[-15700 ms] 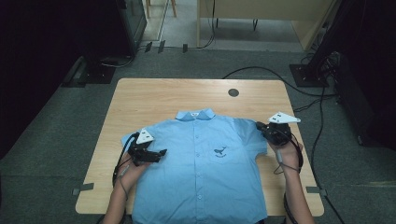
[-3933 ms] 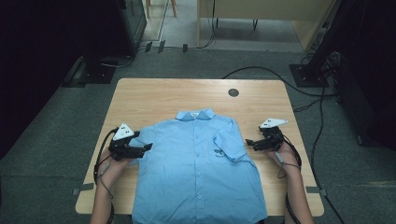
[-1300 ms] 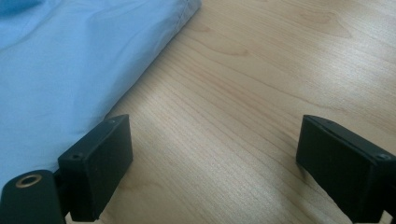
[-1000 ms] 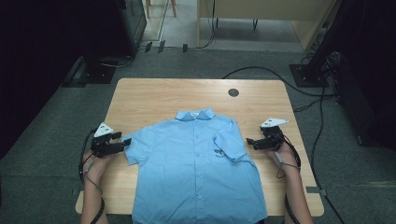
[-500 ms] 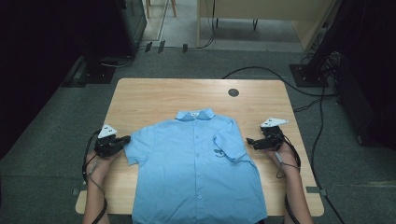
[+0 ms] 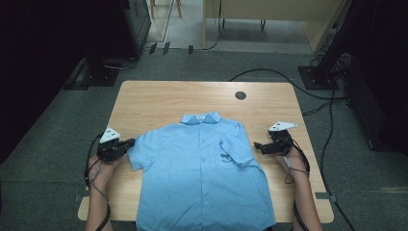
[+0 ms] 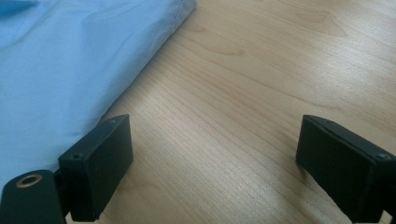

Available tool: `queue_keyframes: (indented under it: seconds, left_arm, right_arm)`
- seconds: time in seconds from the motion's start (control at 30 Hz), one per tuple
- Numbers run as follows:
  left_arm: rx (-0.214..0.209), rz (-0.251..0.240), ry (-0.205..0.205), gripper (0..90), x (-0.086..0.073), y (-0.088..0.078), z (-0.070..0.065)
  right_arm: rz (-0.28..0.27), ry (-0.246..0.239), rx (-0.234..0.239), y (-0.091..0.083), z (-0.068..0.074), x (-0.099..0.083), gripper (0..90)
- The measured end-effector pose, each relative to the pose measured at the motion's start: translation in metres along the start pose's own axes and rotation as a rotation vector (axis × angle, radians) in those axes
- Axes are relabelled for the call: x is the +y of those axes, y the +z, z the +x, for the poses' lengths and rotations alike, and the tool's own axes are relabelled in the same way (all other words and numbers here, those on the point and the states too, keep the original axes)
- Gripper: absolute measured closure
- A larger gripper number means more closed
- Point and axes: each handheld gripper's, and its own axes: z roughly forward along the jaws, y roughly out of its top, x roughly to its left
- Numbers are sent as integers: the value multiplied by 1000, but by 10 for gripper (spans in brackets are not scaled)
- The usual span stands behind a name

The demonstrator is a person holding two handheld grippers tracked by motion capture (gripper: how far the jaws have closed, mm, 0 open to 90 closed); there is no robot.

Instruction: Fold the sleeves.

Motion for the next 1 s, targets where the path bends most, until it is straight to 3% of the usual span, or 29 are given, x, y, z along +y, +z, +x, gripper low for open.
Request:
queue_keyframes:
  seconds: [0.4, 1.0]
  left_arm:
    - [-52, -61, 21, 881, 15, -11, -12]
    - [-81, -86, 76, 881, 30, -17, -31]
  right_arm:
    - [-1, 7, -7, 0, 0, 0, 108]
    - [0, 7, -7, 0, 0, 0, 108]
